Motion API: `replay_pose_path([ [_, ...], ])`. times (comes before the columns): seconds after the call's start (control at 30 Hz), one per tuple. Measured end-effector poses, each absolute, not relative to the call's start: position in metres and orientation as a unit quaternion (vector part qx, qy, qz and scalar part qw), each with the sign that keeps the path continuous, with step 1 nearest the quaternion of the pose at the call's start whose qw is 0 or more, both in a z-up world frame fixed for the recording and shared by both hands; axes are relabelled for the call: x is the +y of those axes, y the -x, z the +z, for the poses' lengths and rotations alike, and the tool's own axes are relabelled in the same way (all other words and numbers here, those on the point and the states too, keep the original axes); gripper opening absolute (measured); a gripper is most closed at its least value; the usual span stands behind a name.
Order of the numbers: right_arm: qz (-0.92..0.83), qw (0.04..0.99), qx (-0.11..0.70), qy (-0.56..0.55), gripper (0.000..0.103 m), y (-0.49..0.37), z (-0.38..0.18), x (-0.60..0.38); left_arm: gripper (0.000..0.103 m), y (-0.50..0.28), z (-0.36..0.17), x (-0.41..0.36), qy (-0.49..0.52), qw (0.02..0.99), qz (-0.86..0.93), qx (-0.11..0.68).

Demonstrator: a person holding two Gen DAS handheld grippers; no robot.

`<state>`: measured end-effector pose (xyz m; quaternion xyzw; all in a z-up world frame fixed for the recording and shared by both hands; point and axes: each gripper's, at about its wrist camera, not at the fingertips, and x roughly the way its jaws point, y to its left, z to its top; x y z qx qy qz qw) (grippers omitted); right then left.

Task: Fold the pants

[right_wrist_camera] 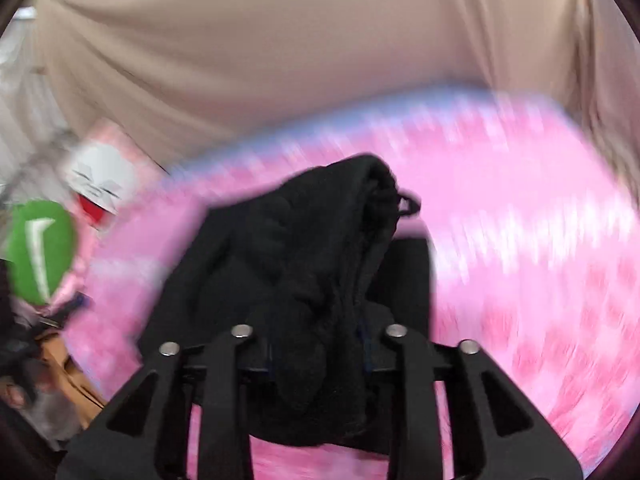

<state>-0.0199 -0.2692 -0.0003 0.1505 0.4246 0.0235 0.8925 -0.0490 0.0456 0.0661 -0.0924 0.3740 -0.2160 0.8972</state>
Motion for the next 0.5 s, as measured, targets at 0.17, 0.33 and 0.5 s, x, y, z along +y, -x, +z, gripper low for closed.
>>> replay_pose_path([
  [0.17,0.014,0.911,0.365,-0.190,0.056,0.054,0.023,-0.280,0.071,0.030,0.042,0.033,0.101,0.881,-0.204,0.415],
  [0.33,0.028,0.902,0.378,-0.207,0.088,0.062,0.019,-0.286,0.071,0.008,0.013,0.035,0.143,0.851,-0.200,0.464],
  [0.5,0.063,0.864,0.407,-0.291,0.088,0.053,-0.018,-0.295,0.073,-0.013,-0.019,0.043,0.231,0.799,-0.229,0.506],
])
